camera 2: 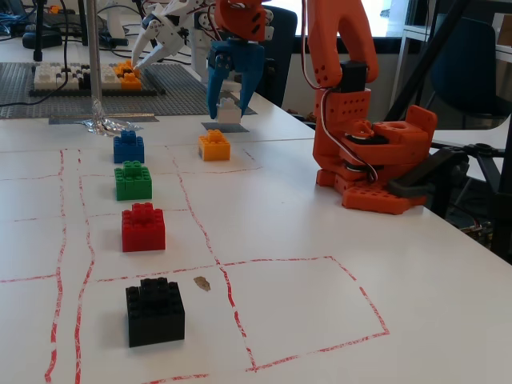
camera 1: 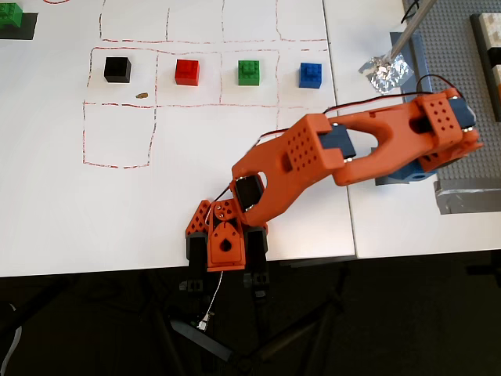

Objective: Grab the block and put it in the grey marker

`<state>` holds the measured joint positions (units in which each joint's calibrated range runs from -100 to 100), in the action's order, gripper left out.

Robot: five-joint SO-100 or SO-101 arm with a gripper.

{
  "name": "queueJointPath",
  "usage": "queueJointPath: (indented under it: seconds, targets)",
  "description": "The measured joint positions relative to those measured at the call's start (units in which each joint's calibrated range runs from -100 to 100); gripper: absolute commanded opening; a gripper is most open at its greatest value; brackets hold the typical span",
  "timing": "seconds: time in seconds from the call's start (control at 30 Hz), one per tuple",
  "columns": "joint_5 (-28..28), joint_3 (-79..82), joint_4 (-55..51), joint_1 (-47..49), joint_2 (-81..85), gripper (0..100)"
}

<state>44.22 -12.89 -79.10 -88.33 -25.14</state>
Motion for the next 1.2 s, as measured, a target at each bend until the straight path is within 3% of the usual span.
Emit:
queueJointPath:
  seconds: [0.2, 0.9, 1.2]
  targets:
    - [0.0, -0.9, 0.0, -0.4, -2.6, 2]
    - [1.0, 1.7, 5.8, -1.1, -3.7, 36]
    - [1.5, 6.9, -1.5, -1.8, 3.6, 39]
